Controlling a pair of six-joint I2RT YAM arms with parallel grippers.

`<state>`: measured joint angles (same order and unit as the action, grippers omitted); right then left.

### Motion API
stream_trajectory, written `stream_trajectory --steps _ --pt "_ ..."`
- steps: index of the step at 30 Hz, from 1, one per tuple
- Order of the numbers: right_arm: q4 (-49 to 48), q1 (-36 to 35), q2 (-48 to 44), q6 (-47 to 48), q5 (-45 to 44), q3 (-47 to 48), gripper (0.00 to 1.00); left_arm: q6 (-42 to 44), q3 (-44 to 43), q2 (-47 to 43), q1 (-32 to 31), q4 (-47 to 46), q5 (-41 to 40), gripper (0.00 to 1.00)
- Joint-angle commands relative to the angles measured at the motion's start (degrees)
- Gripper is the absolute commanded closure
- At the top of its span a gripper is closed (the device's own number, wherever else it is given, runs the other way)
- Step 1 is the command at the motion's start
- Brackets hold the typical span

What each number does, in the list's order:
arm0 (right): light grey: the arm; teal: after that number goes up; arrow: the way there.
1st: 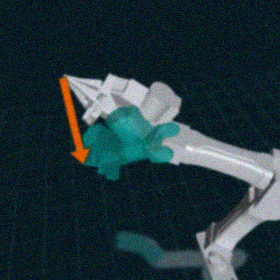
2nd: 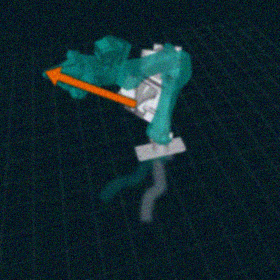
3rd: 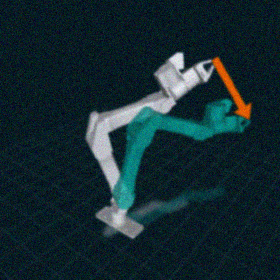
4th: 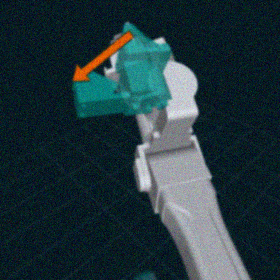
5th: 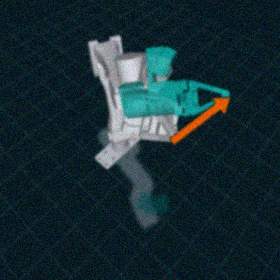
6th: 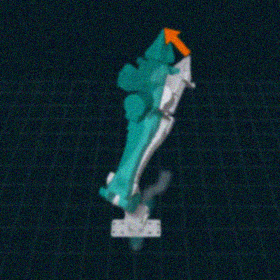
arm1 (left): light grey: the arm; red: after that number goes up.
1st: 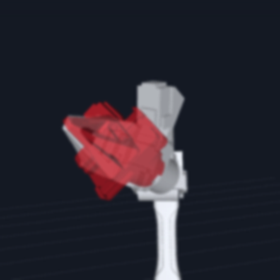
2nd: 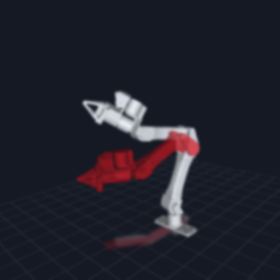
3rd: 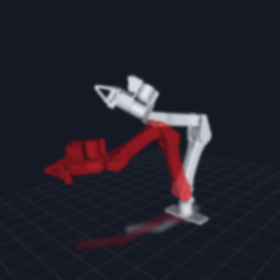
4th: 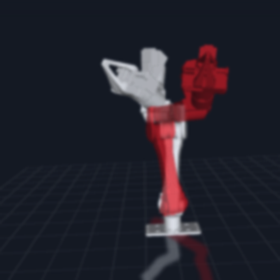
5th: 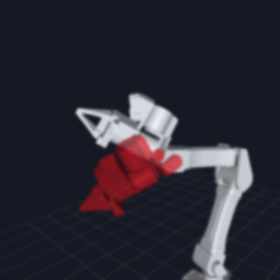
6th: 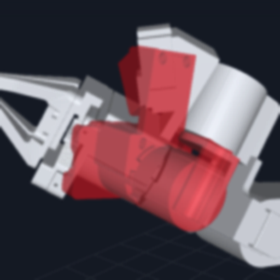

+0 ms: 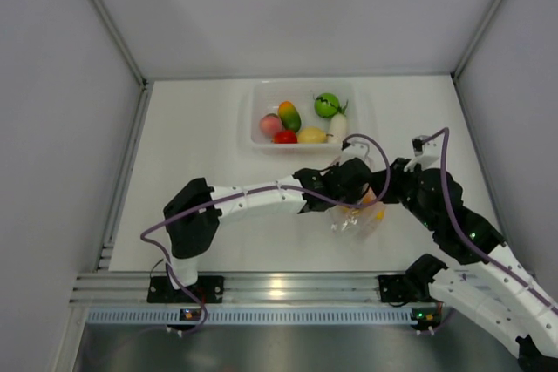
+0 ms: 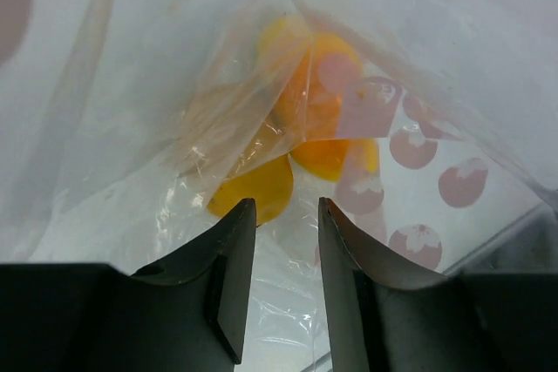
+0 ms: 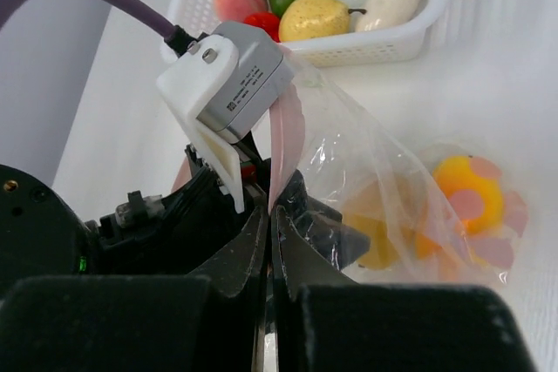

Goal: Open the zip-top bag and remove the fake food
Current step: Pick up the fake fruit from the zipper food storage bag.

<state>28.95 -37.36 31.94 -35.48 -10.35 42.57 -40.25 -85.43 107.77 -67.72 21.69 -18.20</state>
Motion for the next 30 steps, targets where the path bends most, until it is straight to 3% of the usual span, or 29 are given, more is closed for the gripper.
stream_trajectory --steps 1,5,9,12,19,25,29,30 --pt "3.29 0.01 -0.56 2.87 -5.20 3.22 1.00 1.23 -2.90 1.82 -0.65 0.19 4.75 0.60" --pt "5.67 0.01 -1.36 4.63 -9.94 4.45 1.00 0.78 -4.04 4.55 -0.66 0.19 6.15 0.71" --pt "6.03 0.01 -1.01 5.34 -10.31 4.54 1.00 0.79 -5.10 6.66 -0.74 0.28 6.24 0.71" --pt "5.86 0.01 -0.57 5.51 -11.00 4.10 1.00 1.14 -5.71 7.55 -0.83 0.98 7.12 0.84" --pt "5.51 0.10 0.58 6.13 -14.43 4.28 1.00 2.19 -3.26 4.12 -1.45 0.81 6.50 0.88" --pt "5.15 0.10 1.80 7.18 -15.32 5.42 1.00 1.93 -4.75 7.28 -1.45 0.63 13.19 0.96" --pt "3.93 0.10 2.68 10.43 -11.28 6.30 1.00 -0.08 -3.35 5.88 -1.45 0.81 7.06 1.00" --pt "3.92 0.10 2.51 11.57 -10.49 6.65 1.00 -0.61 -2.56 5.01 -1.45 0.81 1.12 1.00"
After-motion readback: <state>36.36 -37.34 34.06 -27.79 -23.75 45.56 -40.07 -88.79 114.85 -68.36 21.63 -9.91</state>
